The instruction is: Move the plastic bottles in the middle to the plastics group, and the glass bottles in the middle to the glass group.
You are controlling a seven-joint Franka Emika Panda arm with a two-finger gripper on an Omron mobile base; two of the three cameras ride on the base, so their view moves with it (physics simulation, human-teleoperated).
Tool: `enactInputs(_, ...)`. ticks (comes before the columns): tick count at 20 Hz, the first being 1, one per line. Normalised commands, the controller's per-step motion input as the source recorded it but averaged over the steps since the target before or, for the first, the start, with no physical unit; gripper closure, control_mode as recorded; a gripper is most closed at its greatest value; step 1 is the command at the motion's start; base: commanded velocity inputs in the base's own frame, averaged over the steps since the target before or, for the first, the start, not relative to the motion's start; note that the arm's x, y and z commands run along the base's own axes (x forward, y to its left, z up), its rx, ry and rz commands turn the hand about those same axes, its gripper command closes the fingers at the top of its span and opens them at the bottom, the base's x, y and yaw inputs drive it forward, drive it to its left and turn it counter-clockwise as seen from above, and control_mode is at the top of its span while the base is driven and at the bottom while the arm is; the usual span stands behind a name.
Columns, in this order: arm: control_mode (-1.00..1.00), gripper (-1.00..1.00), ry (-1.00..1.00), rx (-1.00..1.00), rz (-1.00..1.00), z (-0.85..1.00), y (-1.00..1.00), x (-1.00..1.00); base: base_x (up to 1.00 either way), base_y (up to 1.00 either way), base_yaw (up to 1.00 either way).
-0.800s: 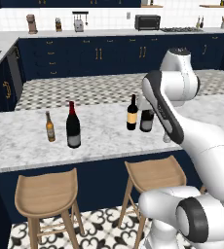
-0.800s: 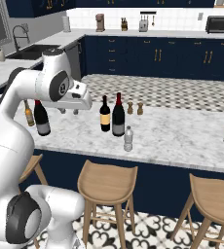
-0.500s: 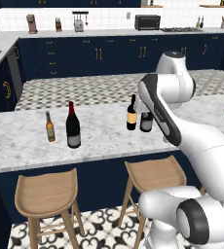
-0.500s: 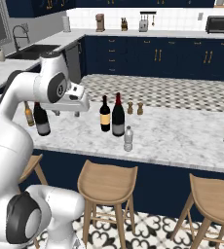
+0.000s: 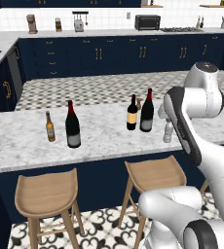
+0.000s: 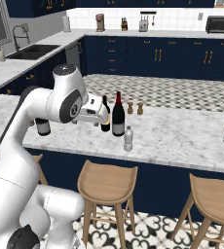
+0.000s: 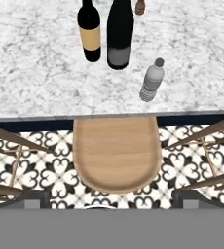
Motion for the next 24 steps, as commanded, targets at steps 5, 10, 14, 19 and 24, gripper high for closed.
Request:
enactInputs(5, -1.0, -1.0, 0.0, -0.02, -0.04, -0.02, -0.73, 0.15, 0.0, 0.0, 0.0)
enactInputs(10, -1.0, -1.0, 0.0, -0.04, 0.01, -0.08, -0.29, 0.39, 0.0, 0.0, 0.0)
enactInputs(14, -1.0, -1.0, 0.0, -0.08, 0.04, -0.29, -0.07, 0.35, 0.0, 0.0, 0.0)
enactInputs(19, -1.0, -1.0, 0.0, -0.07, 0.02, -0.38, -0.02, 0.19, 0.0, 0.0, 0.0)
enactInputs(24, -1.0, -1.0, 0.0, -0.01, 0.04, -0.43, 0.0, 0.11, 0.0, 0.0, 0.0)
